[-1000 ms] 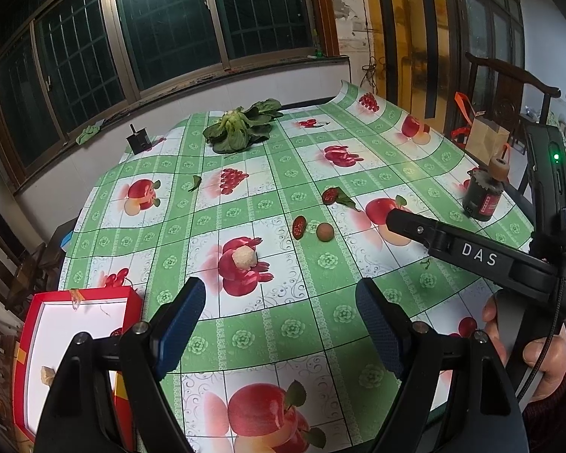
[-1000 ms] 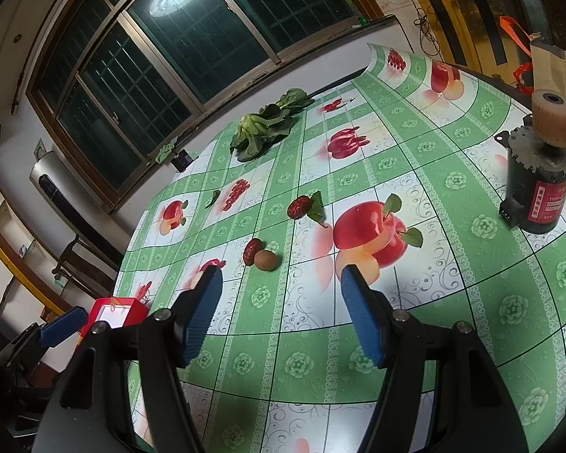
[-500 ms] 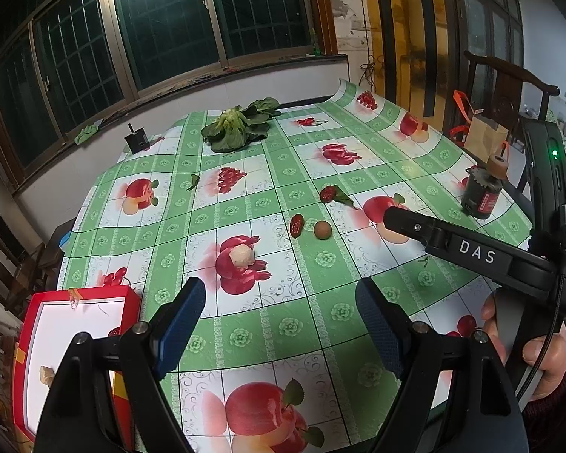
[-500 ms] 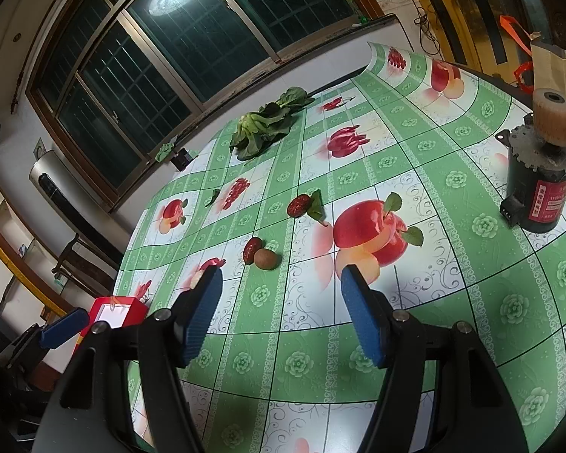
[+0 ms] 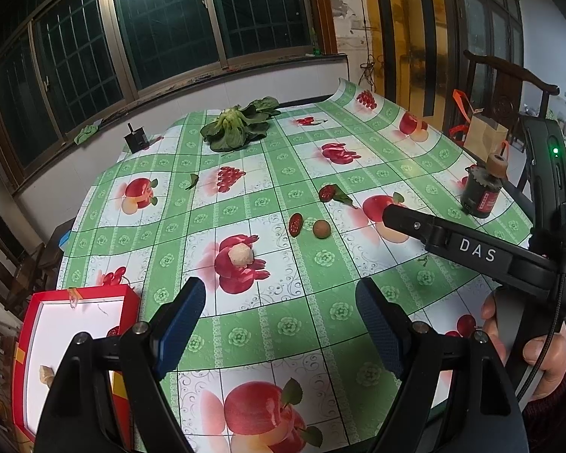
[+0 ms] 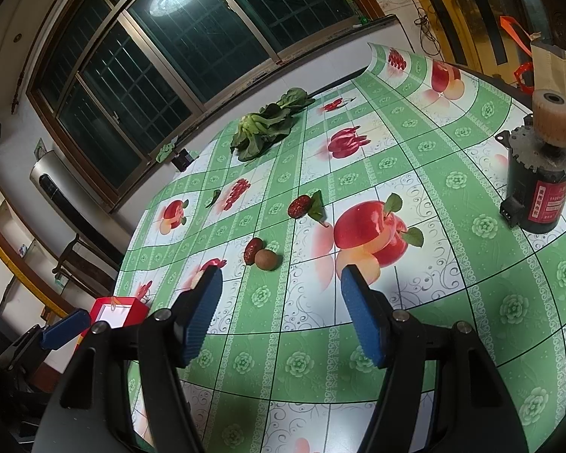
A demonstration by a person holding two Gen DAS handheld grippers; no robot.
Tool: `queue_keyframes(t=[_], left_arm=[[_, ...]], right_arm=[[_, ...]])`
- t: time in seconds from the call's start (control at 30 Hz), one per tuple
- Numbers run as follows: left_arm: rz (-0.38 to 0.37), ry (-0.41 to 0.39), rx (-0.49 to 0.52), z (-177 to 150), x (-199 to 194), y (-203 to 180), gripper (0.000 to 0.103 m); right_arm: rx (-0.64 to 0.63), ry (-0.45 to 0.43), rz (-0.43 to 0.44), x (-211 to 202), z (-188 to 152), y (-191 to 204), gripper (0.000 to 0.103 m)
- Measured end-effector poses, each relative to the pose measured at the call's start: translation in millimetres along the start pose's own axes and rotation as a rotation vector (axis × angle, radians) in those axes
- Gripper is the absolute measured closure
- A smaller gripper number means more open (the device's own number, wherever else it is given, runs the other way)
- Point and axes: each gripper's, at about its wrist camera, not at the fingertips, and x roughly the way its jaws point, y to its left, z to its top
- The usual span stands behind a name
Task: Organize fruits
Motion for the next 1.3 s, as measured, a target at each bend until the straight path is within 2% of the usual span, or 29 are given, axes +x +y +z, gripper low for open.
queue_keyframes(t=[1.3], left_arm=[[-0.006, 0.003, 0.005, -3.1, 1.2, -2.5, 0.021]], right_arm=[[0.000, 0.000, 0.000, 0.0, -0.8, 0.0, 0.037]])
